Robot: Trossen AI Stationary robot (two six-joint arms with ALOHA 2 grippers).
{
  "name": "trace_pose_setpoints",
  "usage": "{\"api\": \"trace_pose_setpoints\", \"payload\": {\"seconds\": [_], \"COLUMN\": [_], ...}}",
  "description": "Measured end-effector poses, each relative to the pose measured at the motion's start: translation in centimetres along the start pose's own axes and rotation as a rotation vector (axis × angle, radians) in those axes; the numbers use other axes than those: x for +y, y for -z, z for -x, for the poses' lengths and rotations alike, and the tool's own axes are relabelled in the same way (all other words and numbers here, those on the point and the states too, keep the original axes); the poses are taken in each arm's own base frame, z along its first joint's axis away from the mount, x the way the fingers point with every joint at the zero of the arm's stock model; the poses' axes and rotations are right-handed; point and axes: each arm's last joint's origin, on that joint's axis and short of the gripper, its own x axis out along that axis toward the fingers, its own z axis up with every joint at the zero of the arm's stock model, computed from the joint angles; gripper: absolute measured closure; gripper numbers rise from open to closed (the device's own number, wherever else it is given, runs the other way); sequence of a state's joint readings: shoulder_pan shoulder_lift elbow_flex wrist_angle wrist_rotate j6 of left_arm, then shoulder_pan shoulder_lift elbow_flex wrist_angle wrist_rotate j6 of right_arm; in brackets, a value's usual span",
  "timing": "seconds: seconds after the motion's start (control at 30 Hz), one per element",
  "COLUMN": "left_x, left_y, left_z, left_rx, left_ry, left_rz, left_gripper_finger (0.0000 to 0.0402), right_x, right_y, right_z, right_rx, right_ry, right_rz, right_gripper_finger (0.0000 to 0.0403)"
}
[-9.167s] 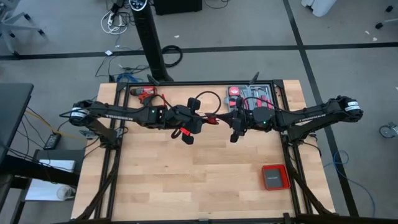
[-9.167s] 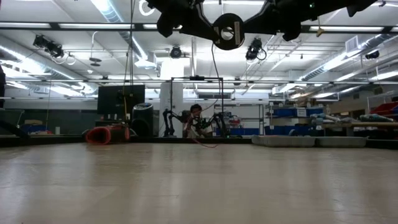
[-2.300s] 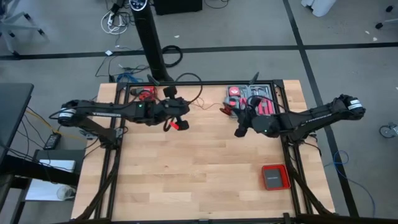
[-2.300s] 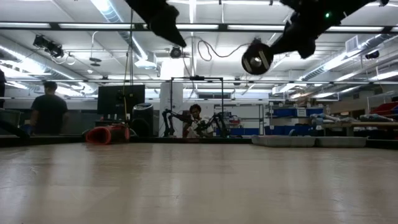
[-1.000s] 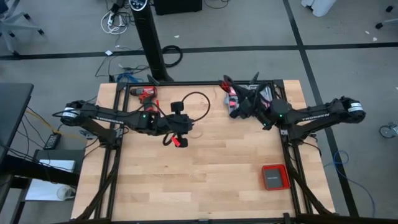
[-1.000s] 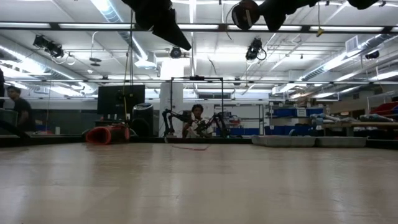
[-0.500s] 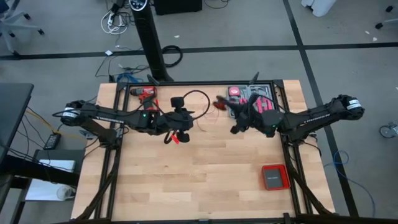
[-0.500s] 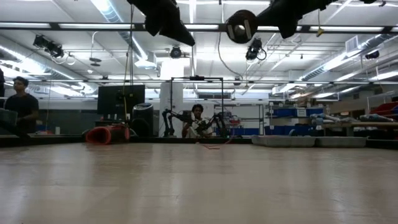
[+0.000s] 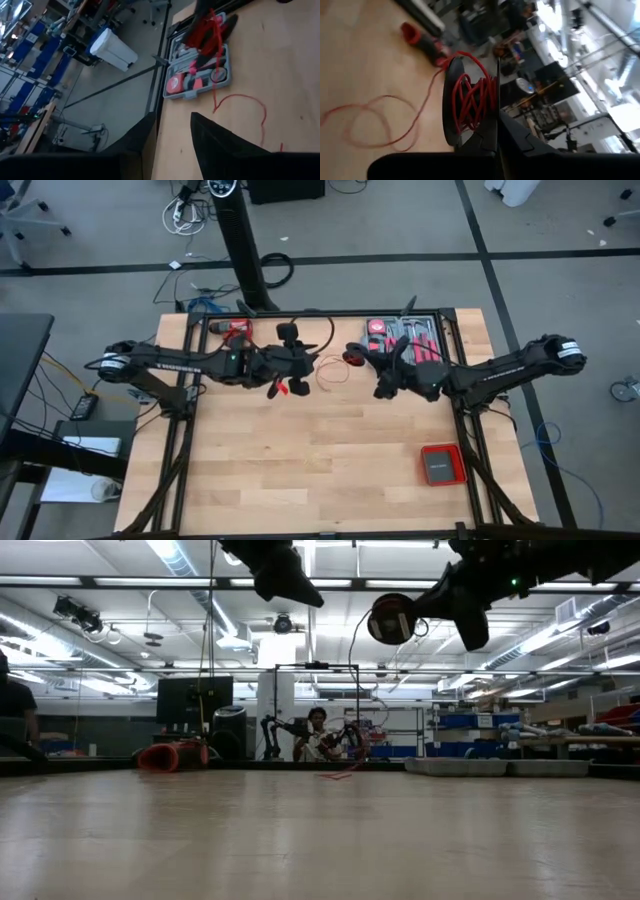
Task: Coil cords
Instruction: Uncoil the red wire from the black spool
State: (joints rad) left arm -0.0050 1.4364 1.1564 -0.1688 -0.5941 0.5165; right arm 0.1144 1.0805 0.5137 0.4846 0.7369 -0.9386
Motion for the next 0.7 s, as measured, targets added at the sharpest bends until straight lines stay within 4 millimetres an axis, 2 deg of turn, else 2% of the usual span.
{"api": "trace_pose_setpoints", "payload": {"seconds": [0.2,0.37,0.7], "left_x": [0.6,0.7,0.7], "left_y": [0.1,0.1,-0.1], "left_z": [-0.4,-0.5,-0.5], "left_rx": [-0.012,-0.044,-0.066], "left_ry": [-0.007,0.027,0.044], "left_rz": [0.018,-0.004,-0.070], "left_gripper_finger": [0.0276,0.0276,0.0275], "right_x": [-0.1,-0.3,-0.5], "right_y": [1.1,1.8,1.3], "right_z": [-0.3,-0.6,-0.5], "right_rx": [-0.125,-0.137,-0.233], "right_ry": [0.017,0.031,0.007], "right_rz": [-0.101,-0.118,-0.209], "right_gripper_finger": [0.0403,0.0403,0.0403]}}
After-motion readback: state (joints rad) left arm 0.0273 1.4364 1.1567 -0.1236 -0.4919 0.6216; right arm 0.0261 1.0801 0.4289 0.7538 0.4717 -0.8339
